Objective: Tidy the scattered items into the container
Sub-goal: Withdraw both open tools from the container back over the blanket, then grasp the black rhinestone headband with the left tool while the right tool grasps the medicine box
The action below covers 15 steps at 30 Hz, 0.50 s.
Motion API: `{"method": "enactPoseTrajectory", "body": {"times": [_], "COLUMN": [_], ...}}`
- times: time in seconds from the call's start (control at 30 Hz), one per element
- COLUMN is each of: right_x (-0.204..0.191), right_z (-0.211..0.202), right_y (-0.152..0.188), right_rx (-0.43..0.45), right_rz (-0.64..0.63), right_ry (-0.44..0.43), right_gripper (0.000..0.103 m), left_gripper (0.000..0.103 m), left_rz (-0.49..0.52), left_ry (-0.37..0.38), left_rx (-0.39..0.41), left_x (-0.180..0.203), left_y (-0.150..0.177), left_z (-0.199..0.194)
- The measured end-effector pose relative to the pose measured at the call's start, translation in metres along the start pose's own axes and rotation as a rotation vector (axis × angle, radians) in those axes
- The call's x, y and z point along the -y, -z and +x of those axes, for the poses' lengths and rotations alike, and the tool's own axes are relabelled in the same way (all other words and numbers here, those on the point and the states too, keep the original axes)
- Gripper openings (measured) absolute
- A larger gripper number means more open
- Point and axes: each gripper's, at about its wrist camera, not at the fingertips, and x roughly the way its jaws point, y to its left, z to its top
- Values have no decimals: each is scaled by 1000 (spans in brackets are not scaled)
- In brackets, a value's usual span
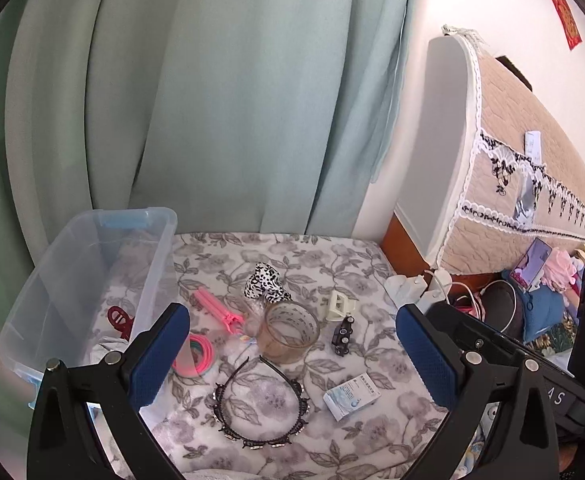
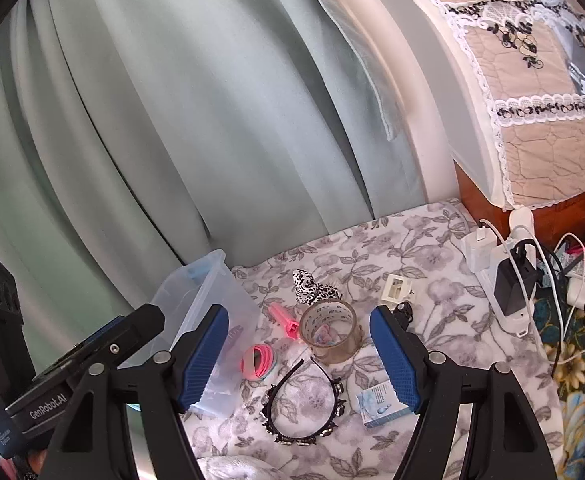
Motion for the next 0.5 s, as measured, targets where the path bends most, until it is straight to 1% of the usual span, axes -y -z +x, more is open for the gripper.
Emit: {"method": "enactPoseTrajectory", "body": {"times": [0.13,0.27,0.37,0.43,0.5], "right_x": [14,30,39,48,55], "right_z": [-1,5,15,23,29], "right_y": [6,15,24,30,37], "right_rx": [-21,-63,-119,-168,-199], "right_rz": [19,56,65,90,109], "right_ry": [35,71,122,137,148], "right_gripper": [77,77,77,77,77], "left_gripper": [103,103,103,103,103], "left_rz": [-8,-9,-17,-23,-18], "left_ry": [-11,-22,-34,-44,-52], "left_rx": [-32,-80,-124,-144,-170], "left_x": [3,2,-1,-3,-3], "left_y": [9,19,29,35,41], "left_z": [10,24,35,40,46]}}
